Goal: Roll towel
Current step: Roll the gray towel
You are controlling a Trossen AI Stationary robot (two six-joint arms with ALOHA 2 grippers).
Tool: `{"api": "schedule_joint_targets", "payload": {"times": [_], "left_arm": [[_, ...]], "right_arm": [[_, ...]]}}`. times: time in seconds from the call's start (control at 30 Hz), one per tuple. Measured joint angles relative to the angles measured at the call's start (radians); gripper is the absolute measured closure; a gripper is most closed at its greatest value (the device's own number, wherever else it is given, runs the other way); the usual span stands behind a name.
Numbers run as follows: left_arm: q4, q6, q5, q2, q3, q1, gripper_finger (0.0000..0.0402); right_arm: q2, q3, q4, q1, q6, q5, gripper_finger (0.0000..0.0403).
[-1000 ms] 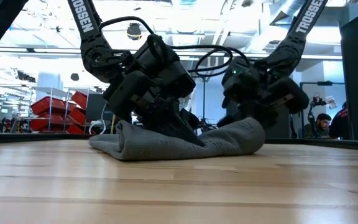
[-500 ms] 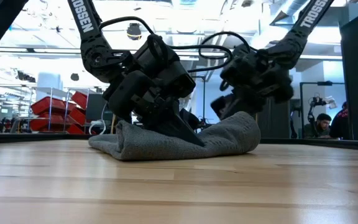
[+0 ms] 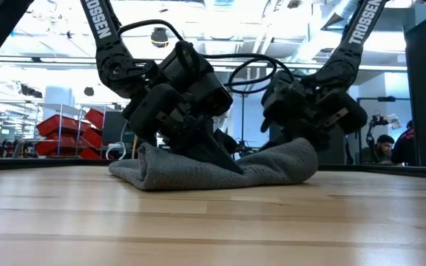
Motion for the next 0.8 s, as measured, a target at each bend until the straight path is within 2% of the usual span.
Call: {"api": "schedule_joint_targets", "payload": {"times": [0.3, 0.8], "left_arm": [[0.000, -0.009, 0.000, 0.000, 0.000, 0.000, 0.0402], [0.000, -0.030, 0.000, 0.000, 0.000, 0.000, 0.0402]], "right_arm": [[-0.004, 0.004, -0.102, -0.017, -0.006, -0.008, 0.0403], [-0.005, 0.005, -0.231, -0.051, 0.000, -0.094, 0.0403]]}}
